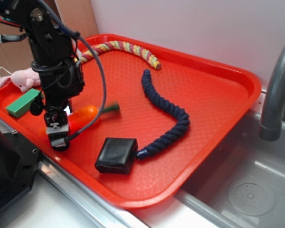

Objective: Grab the carrot.

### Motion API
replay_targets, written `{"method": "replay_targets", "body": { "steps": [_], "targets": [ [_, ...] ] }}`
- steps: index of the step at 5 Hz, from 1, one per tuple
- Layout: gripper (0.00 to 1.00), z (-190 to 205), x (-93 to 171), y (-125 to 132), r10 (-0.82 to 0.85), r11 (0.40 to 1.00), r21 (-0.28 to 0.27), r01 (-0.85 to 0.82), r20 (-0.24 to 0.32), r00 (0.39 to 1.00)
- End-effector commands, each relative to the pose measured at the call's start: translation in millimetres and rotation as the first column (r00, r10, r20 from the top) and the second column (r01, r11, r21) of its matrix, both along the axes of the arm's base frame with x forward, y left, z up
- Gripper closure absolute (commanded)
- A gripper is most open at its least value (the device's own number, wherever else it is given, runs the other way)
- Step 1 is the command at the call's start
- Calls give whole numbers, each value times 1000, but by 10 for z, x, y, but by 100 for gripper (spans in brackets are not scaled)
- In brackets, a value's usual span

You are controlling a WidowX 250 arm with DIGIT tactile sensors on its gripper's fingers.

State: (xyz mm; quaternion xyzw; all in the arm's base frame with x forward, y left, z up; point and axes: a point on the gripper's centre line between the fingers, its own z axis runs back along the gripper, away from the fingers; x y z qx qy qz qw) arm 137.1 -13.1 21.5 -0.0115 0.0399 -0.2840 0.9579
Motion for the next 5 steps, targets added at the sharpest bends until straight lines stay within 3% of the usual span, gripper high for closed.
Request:
{"method": "replay_targets", "body": {
  "steps": [1,2,5],
  "targets": [
    [0,38,49,-21,-8,1000,23,7,22,1000],
    [100,-3,48,-34,36,998,48,-35,-10,999],
    [100,-19,35,-44,74,994,84,-72,-13,997]
  ]
}}
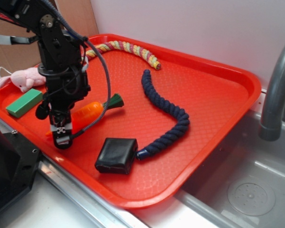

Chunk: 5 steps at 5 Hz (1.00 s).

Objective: Grab the carrot.

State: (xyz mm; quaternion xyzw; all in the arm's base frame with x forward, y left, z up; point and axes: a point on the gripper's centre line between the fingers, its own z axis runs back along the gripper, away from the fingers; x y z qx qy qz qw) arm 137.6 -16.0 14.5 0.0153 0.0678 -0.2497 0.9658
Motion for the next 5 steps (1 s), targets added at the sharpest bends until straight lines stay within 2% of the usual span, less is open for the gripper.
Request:
{"method": "replay_targets", "body": {
  "steps": [1,2,3,4,5],
  "targets": [
    [100,436,81,-17,83,996,19,-85,100,992],
    [100,946,207,43,226,974,-57,-219,230,947],
    [100,1444,267,117,378,923,-12,-385,221,899],
    [100,1943,243,165,530,830,72,-554,208,822],
    [100,2439,223,203,609,781,26,-623,183,771]
  ]
}}
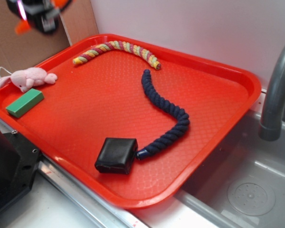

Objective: Grab the carrot.

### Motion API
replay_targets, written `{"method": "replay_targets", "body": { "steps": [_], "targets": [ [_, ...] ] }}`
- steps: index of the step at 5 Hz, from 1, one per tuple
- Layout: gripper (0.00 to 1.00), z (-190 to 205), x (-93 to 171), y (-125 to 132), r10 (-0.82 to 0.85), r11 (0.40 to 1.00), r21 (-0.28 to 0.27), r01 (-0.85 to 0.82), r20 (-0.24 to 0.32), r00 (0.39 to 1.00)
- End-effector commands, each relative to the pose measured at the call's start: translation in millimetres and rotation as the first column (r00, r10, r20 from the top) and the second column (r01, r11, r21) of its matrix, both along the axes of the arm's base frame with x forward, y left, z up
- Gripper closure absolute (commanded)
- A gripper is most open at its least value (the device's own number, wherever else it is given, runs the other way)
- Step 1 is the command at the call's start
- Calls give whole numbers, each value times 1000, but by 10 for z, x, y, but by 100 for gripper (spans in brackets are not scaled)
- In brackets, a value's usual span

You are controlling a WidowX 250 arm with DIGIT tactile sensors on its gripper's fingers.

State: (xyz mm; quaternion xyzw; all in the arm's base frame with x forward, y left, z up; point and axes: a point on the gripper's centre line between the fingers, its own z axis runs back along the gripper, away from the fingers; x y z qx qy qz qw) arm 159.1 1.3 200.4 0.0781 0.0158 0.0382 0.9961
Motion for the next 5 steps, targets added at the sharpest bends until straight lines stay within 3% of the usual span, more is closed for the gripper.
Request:
{"method": "replay_targets", "body": {
  "steps": [1,3,4,5],
  "targets": [
    [100,688,4,39,137,989,-71,-133,61,989],
    [100,626,52,77,148,984,-104,-142,50,988],
    [100,613,61,32,122,989,-91,-116,67,990],
    [100,514,87,-22,101,995,-28,-100,70,992]
  ]
}}
